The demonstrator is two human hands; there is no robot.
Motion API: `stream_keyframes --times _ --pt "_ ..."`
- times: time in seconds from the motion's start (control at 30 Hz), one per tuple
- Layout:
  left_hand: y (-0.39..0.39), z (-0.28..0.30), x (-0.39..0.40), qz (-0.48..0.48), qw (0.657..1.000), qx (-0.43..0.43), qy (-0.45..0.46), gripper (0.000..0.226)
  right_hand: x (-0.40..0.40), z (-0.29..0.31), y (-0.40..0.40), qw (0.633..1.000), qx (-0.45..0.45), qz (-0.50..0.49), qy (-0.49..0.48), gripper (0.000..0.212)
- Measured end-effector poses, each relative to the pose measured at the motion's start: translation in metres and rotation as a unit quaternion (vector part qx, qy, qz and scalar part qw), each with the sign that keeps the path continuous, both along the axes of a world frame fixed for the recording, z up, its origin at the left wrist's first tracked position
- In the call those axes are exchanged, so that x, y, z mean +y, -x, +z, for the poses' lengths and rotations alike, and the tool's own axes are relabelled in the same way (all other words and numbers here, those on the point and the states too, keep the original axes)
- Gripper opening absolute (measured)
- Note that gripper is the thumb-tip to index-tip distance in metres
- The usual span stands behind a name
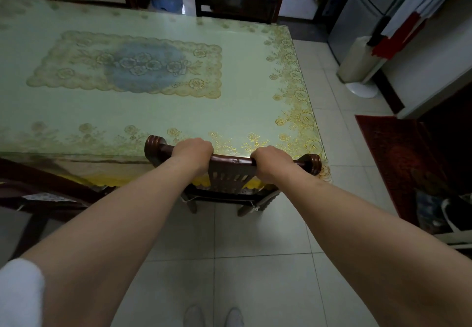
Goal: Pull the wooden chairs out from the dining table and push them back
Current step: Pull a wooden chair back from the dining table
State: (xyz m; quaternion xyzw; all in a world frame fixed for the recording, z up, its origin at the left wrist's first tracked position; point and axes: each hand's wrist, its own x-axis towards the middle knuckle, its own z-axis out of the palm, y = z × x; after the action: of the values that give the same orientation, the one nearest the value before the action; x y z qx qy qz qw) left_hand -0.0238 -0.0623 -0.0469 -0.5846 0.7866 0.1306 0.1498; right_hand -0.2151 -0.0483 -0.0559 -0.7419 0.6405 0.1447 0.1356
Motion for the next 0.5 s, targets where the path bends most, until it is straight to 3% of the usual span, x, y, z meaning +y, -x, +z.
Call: stream_keyframes --times 0.5 --pt "0.0008 -0.0010 0.0086 0.012 1.000 0.006 0.018 0.011 0.0027 0.0021 0.0004 1.000 0.022 0.022 0.004 0.026"
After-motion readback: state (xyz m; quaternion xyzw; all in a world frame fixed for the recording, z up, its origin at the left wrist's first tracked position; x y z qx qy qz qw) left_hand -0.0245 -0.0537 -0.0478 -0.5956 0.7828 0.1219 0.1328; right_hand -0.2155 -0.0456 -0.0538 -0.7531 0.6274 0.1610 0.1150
